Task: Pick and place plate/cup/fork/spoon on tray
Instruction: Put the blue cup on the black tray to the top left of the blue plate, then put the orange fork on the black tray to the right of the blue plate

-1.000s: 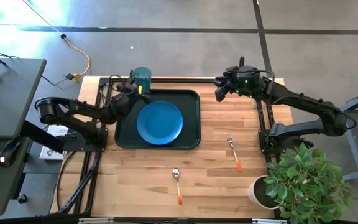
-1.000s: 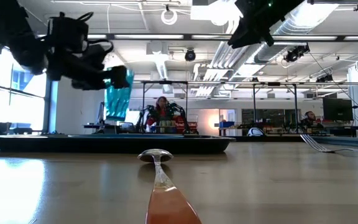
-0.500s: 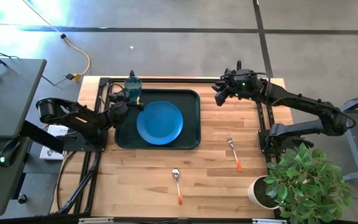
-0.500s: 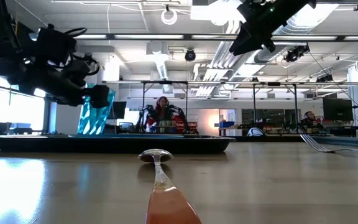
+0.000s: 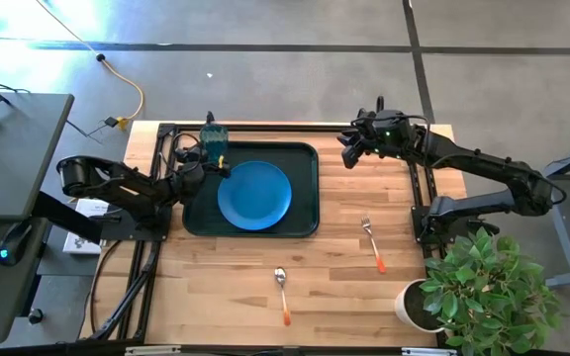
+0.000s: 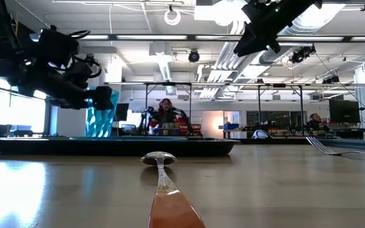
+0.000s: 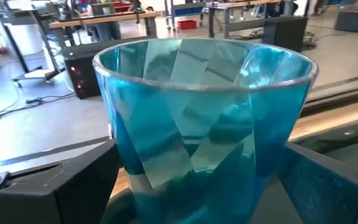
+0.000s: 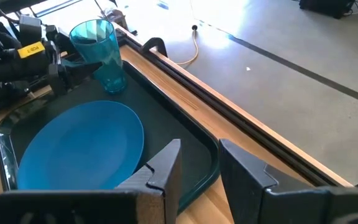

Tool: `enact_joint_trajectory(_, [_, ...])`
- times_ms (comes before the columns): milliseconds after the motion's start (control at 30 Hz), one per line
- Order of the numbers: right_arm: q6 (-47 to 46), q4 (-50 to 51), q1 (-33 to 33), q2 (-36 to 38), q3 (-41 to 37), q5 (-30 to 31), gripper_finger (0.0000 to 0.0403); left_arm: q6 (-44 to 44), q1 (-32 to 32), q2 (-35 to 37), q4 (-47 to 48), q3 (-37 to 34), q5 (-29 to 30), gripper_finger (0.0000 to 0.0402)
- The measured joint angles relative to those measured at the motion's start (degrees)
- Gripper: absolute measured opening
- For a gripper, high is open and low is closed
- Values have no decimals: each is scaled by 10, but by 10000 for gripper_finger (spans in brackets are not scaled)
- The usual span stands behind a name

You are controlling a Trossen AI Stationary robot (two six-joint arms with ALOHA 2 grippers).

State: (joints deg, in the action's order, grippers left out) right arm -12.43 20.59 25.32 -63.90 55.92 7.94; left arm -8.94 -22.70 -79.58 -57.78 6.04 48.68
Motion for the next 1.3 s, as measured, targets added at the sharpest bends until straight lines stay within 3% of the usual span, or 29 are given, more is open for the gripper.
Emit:
enact_joint_trajectory(233, [-7, 26, 0, 0, 0, -22, 99, -13, 17, 32, 39, -1, -44, 399])
enact_joint_trajectory(367, [-15, -51, -8, -22, -17, -33, 99, 4, 30, 58, 85, -1, -46, 399])
enact_joint_trajectory(533, [-22, -234, -20, -132, -15, -110, 99, 61, 38, 91, 131, -1, -70, 400])
enact_joint_trajectory(667, [-9, -297, -16, -256, 80, -145, 99, 95, 38, 108, 150, -1, -87, 400])
enact_joint_trajectory(1000, [35, -149, -23, -494, 384, -171, 99, 86, 37, 157, 233, -1, -46, 400])
enact_joint_trajectory(1133, [34, -92, -31, -542, 430, -175, 99, 81, 37, 174, 249, -1, -42, 400])
enact_joint_trajectory(1300, [28, 32, -46, -528, 434, -124, 99, 56, 37, 202, 308, -1, -43, 400])
